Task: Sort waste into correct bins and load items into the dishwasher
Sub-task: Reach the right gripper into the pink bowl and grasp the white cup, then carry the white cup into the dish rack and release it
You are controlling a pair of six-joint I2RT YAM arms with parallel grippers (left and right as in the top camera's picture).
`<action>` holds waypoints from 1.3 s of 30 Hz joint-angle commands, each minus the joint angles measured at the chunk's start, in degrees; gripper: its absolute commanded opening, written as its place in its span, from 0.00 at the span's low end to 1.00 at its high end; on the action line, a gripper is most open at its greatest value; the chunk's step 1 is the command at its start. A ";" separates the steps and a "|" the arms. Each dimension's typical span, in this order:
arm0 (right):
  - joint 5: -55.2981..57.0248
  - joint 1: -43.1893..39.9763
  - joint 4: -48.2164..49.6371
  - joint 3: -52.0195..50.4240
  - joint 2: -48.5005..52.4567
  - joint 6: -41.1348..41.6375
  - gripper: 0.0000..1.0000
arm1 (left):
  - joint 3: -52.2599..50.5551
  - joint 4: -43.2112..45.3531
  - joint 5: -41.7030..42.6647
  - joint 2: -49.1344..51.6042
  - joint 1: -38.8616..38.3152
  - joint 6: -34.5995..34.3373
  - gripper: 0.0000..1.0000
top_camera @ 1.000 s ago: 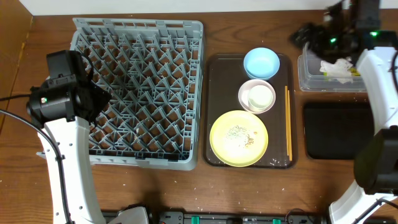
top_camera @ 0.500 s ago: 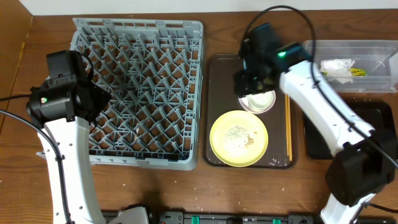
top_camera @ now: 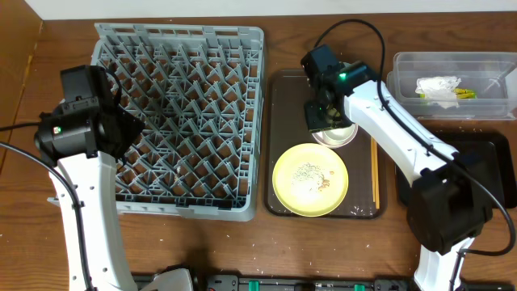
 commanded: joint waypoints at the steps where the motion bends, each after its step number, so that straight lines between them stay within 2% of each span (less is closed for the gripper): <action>1: -0.81 0.48 -0.83 -0.24 0.09 2.16 0.46 | 0.96 -0.20 -0.15 -0.13 0.28 -0.74 0.98; 3: -0.46 0.46 -1.14 -0.39 0.42 2.21 0.44 | 0.96 -0.17 -0.15 -0.13 0.28 -0.74 0.98; 5: -0.17 0.46 -0.15 -1.40 0.81 2.89 0.38 | 0.96 -0.17 -0.15 -0.13 0.28 -0.74 0.98; 12: 0.55 0.57 3.26 -5.01 0.81 4.33 0.38 | 0.96 -0.17 -0.15 -0.13 0.28 -0.74 0.98; 20: 0.68 0.59 4.02 -4.26 0.76 4.31 0.01 | 0.96 -0.17 -0.15 -0.13 0.28 -0.74 0.98; 29: 0.11 0.57 -2.89 4.33 0.63 3.56 0.01 | 0.96 -0.17 -0.15 -0.13 0.28 -0.74 0.98; 33: -6.88 0.59 -5.68 11.72 0.59 -2.56 0.01 | 0.96 -0.17 -0.15 -0.13 0.28 -0.74 0.98; 37: -17.44 0.59 -0.59 14.73 0.59 -4.31 0.01 | 0.96 -0.17 -0.15 -0.13 0.28 -0.74 0.98; 39: -23.69 0.59 7.34 14.71 0.70 -4.48 0.01 | 0.96 -0.20 -0.15 -0.13 0.28 -0.74 0.98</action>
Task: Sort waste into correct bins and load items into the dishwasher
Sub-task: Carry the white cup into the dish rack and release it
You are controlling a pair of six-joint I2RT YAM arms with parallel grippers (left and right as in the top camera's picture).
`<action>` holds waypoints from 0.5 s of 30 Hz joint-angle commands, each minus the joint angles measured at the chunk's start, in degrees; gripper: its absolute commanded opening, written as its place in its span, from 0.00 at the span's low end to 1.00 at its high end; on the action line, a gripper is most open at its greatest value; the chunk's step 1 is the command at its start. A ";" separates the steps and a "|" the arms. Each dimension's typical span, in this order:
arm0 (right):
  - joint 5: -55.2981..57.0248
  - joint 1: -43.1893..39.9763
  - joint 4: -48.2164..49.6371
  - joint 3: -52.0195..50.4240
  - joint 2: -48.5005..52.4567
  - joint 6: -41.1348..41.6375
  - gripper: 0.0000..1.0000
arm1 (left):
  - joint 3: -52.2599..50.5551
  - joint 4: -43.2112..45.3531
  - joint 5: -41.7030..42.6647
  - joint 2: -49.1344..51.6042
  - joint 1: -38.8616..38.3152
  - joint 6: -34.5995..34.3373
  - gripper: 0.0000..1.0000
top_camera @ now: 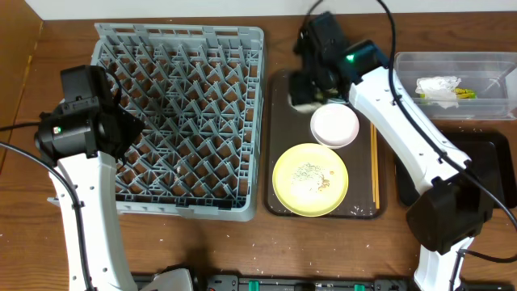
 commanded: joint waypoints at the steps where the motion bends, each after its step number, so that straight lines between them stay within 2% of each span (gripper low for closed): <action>1: -14.47 0.52 13.57 0.28 0.50 -1.90 0.01 | 0.98 -0.22 -0.15 -0.13 0.28 -0.74 0.98; 6: -21.18 1.99 31.80 -1.14 1.42 2.27 0.01 | 0.98 -0.20 -0.15 -0.13 0.28 -0.74 0.98; 12: -30.23 6.88 53.86 -1.14 8.04 9.14 0.01 | 0.98 -0.22 -0.15 -0.13 0.28 -0.74 0.98; 13: -34.01 8.33 60.65 -1.11 11.06 13.49 0.01 | 0.98 -0.20 -0.15 -0.13 0.28 -0.74 0.98; 15: -36.65 9.84 67.28 -1.11 14.08 17.49 0.01 | 0.98 -0.20 -0.15 -0.13 0.28 -0.74 0.98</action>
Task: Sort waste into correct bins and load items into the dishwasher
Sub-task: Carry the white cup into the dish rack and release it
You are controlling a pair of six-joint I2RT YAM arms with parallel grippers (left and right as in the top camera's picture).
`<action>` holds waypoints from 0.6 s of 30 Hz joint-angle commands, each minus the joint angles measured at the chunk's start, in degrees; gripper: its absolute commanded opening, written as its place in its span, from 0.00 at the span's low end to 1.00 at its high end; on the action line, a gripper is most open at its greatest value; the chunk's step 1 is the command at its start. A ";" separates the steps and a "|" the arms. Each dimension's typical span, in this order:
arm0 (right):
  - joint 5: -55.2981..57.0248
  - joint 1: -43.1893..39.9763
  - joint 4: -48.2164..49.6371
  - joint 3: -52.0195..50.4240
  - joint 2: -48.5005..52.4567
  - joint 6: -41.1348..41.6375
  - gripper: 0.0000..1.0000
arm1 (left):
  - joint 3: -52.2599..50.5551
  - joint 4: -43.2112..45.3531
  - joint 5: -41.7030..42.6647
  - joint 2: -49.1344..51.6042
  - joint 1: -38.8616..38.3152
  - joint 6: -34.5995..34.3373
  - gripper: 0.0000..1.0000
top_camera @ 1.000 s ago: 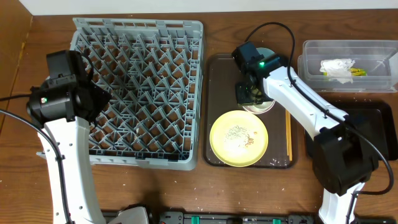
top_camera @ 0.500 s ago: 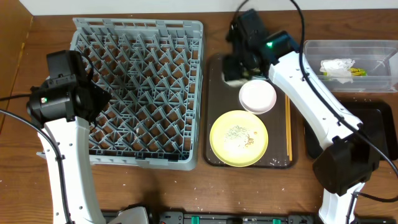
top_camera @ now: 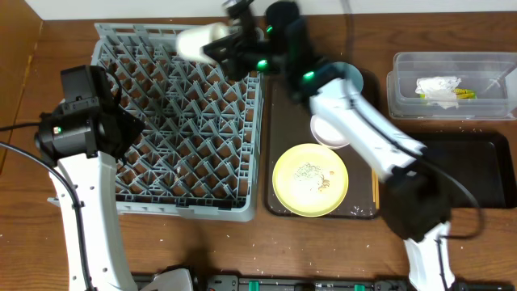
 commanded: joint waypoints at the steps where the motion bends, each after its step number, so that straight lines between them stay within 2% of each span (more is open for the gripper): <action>1: -9.68 3.74 9.22 -0.22 7.02 10.80 0.01 | 0.96 -0.07 -0.17 -0.15 0.31 -0.74 0.98; 5: -12.24 6.34 15.04 -0.15 10.38 13.77 0.01 | 0.96 -0.07 -0.17 -0.15 0.31 -0.74 0.98; 18: -11.72 10.97 14.16 -0.15 12.72 12.00 0.01 | 0.96 -0.07 -0.17 -0.15 0.31 -0.74 0.98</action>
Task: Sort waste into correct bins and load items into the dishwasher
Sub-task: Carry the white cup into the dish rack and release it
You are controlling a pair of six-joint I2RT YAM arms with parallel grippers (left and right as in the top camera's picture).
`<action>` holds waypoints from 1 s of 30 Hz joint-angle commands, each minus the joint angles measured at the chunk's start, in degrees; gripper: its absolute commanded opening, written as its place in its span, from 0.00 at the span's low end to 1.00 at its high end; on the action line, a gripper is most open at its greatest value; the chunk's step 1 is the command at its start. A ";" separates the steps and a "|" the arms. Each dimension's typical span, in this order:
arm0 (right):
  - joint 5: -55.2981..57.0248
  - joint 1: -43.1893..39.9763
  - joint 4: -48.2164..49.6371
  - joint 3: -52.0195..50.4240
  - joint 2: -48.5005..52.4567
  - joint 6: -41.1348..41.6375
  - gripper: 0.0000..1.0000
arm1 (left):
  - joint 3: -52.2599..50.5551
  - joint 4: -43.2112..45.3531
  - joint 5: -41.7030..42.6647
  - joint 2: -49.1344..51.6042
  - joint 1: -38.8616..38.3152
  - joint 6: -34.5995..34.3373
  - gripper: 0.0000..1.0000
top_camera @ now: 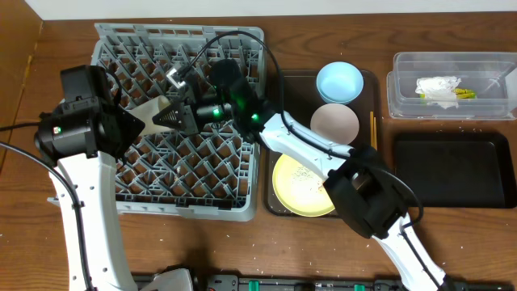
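My right arm reaches left across the grey dish rack (pixel 234 206). Its gripper (pixel 168 115) is shut on a white cup (pixel 150 111), held on its side over the rack's left-middle cells. On the brown tray (pixel 279 145) sit a light blue bowl (pixel 339 81), a pale bowl (pixel 334 123) and a yellow plate (pixel 303 190) with crumbs, partly hidden by the arm. A chopstick (pixel 373 129) lies along the tray's right side. My left arm (pixel 81 121) stands at the rack's left edge, close to the cup; its fingers do not show.
At the back right a clear bin (pixel 452 61) holds crumpled paper and a yellow scrap. A black tray (pixel 452 170) lies in front of it. The wall runs along the table's far edge.
The right gripper, with the white cup, was over the rack's far edge and is now lower and further left, over the rack's left-middle. The left arm has not moved.
The right gripper was over the pale bowl on the tray. Then it was at the tray's far left corner. Then it held a white cup over the rack's far edge, and now over the rack's left-middle. The left arm stayed put.
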 commanded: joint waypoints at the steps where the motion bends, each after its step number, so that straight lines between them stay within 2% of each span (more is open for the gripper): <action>1: 0.22 -0.07 0.11 0.33 1.20 -0.33 0.01 | 0.96 -0.17 -0.13 -0.13 0.28 -0.74 0.98; 13: -1.79 -2.32 10.25 0.33 8.96 10.69 0.01 | 0.96 -0.17 -0.13 -0.13 0.28 -0.74 0.98; 18: -1.79 -2.49 10.25 0.33 9.22 10.62 0.02 | 0.96 -0.17 -0.13 -0.13 0.28 -0.74 0.98; 19: -1.57 -2.69 10.21 0.33 9.22 10.62 0.05 | 0.96 -0.17 -0.13 -0.13 0.28 -0.74 0.98; 22: -1.31 -3.52 8.98 0.33 9.22 10.67 0.06 | 0.96 -0.17 -0.13 -0.13 0.28 -0.74 0.98; 30: 0.35 -7.08 0.72 0.33 9.22 8.87 0.02 | 0.96 -0.17 -0.13 -0.13 0.28 -0.74 0.98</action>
